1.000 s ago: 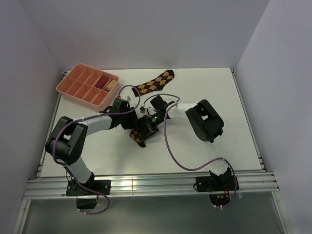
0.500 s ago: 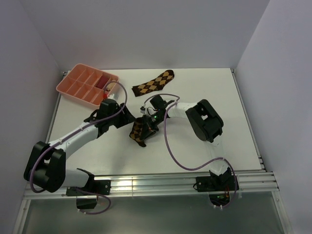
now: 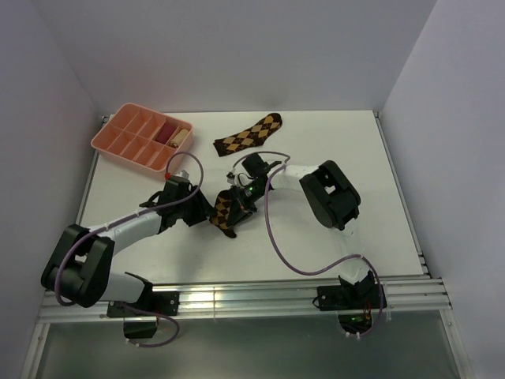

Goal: Roll the socks
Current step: Roll the sock at the center of the board.

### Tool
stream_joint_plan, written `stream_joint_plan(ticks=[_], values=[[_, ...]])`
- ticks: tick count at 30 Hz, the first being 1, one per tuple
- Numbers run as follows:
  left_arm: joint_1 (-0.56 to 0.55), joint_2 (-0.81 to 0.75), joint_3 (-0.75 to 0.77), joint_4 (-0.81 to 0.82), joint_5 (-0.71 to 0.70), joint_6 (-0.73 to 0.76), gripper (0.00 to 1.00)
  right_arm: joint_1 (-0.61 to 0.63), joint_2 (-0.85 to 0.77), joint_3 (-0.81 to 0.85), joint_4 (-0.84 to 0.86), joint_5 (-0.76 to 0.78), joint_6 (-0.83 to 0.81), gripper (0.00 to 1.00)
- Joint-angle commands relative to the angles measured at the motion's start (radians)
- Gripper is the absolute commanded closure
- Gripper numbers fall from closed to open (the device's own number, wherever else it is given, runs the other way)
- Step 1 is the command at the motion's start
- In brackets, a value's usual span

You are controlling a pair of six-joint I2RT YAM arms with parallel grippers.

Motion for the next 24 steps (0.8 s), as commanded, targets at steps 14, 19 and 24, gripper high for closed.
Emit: stream_joint_plan(ticks=[14, 19, 24], values=[[-0.003, 0.091, -0.045, 0.094, -0.034, -0.064, 0.6, 0.028, -0.058, -0.043, 0.058, 0.224, -0.061, 0.8], [-0.001, 0.136, -0.015, 0.052, -0.041, -0.036, 0.63, 0.052, -0.236, -0.11, 0.135, 0.361, -0.107, 0.56], [-0.001, 0.173, 0.029, 0.003, -0.052, -0.009, 0.65, 0.133, -0.396, -0.198, 0.226, 0.638, -0.194, 0.44]])
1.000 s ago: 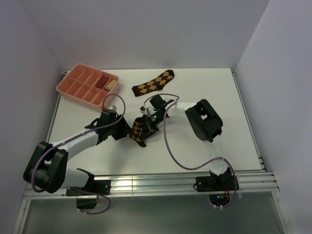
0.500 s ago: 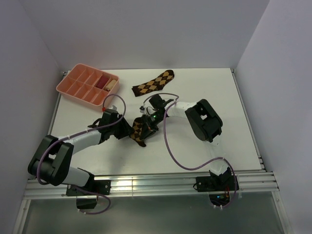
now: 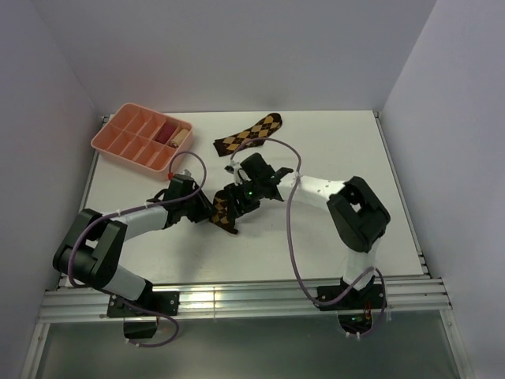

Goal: Roll the socks
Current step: Roll the sock at the center of the board.

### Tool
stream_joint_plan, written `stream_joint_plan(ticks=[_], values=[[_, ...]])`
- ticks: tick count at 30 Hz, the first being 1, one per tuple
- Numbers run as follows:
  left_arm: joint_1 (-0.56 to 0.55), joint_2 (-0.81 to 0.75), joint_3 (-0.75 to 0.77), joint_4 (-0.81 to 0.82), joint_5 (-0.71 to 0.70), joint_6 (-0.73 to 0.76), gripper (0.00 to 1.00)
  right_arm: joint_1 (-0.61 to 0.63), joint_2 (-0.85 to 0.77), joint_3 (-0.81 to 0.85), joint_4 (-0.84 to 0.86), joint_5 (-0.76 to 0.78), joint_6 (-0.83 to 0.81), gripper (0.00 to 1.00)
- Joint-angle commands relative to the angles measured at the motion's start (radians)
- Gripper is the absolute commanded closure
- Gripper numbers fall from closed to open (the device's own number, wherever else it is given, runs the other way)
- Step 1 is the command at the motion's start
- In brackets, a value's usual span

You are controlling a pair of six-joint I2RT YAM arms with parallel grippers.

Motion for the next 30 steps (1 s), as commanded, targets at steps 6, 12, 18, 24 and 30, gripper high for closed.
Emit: stream_joint_plan(ticks=[6, 12, 18, 24, 30], values=[[0.004, 0.078, 0.041, -0.14, -0.037, 0.071, 0.66, 0.198, -0.217, -0.106, 0.168, 0.531, -0.204, 0.4], [0.009, 0.095, 0.067, -0.169, -0.034, 0.099, 0.67, 0.324, -0.226, -0.146, 0.237, 0.744, -0.288, 0.39], [0.012, 0.123, 0.102, -0.187, -0.019, 0.129, 0.67, 0.382, -0.174, -0.145, 0.267, 0.827, -0.348, 0.37], [0.014, 0.153, 0.15, -0.213, -0.007, 0.163, 0.68, 0.42, -0.126, -0.151, 0.283, 0.842, -0.364, 0.37], [0.018, 0.186, 0.196, -0.232, 0.01, 0.191, 0.68, 0.439, -0.074, -0.156, 0.293, 0.864, -0.379, 0.38]])
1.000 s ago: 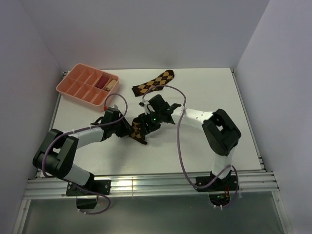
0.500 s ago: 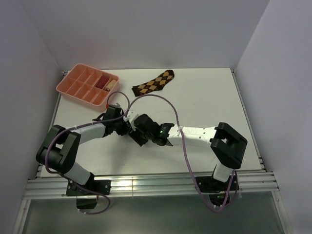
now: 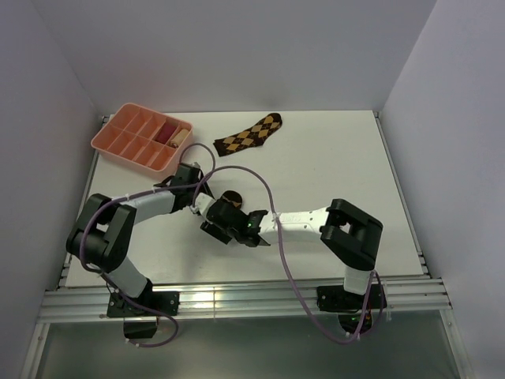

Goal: Roll the socks
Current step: Roll the sock at the center of the board.

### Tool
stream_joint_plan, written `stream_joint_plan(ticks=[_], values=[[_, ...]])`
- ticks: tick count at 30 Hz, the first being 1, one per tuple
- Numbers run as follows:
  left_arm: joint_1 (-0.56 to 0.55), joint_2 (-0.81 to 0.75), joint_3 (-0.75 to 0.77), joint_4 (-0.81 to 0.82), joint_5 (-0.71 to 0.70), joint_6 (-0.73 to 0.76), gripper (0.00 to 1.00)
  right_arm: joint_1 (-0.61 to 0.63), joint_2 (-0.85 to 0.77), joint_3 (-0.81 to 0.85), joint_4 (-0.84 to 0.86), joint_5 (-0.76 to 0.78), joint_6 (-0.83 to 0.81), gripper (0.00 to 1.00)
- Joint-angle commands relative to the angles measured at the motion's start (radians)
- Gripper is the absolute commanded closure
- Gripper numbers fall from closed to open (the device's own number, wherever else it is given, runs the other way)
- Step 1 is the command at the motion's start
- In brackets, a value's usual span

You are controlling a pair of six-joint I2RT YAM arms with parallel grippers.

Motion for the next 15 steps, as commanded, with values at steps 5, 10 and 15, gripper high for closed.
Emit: stream_joint_plan(ticks=[5, 10, 15], values=[[0.01, 0.085, 0.048, -0.091, -0.007, 0.087, 0.68, 0.019, 0.075, -0.003, 0.047, 0.058, -0.026, 0.39], [0.01, 0.115, 0.076, -0.1, 0.027, 0.118, 0.69, 0.025, 0.137, 0.017, 0.045, 0.097, -0.035, 0.41], [0.01, 0.134, 0.101, -0.104, 0.064, 0.15, 0.68, 0.023, 0.149, 0.014, 0.05, 0.067, -0.028, 0.57]])
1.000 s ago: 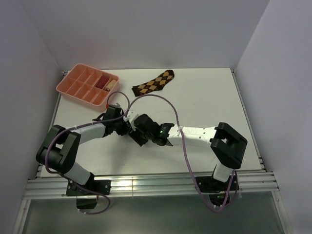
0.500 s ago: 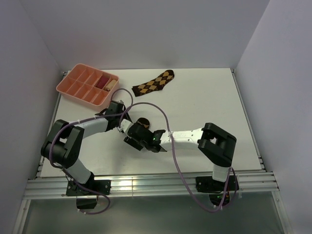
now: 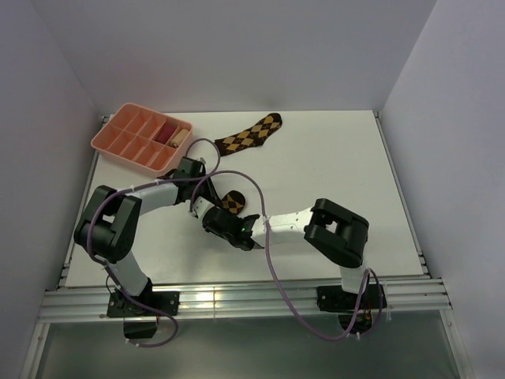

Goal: Roll the socks
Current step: Roll the sock at the center of the board.

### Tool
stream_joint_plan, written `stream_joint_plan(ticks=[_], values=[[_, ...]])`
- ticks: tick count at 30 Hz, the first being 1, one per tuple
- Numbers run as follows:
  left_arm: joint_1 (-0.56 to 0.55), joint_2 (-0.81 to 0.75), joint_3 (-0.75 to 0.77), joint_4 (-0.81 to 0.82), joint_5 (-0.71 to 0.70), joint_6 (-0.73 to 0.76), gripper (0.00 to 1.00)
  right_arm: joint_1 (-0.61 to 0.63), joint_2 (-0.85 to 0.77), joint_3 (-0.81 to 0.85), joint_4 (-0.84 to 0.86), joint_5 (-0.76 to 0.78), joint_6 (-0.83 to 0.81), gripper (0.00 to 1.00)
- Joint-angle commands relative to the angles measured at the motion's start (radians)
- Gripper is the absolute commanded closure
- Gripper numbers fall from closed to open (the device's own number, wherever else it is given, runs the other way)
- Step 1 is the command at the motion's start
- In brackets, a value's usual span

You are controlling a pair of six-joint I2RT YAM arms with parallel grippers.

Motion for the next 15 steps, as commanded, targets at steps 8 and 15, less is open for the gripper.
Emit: stream_joint_plan(ticks=[8, 15], values=[[0.003, -0.019, 0.023, -0.039, 0.008, 0.086, 0.57, -0.073, -0.056, 0.03, -0.072, -0.346, 0.088, 0.95], [0.071, -0.154, -0.046, 0.042, 0.015, 0.002, 0.45, -0.212, -0.048, 0.047, -0.095, -0.673, 0.166, 1.0]])
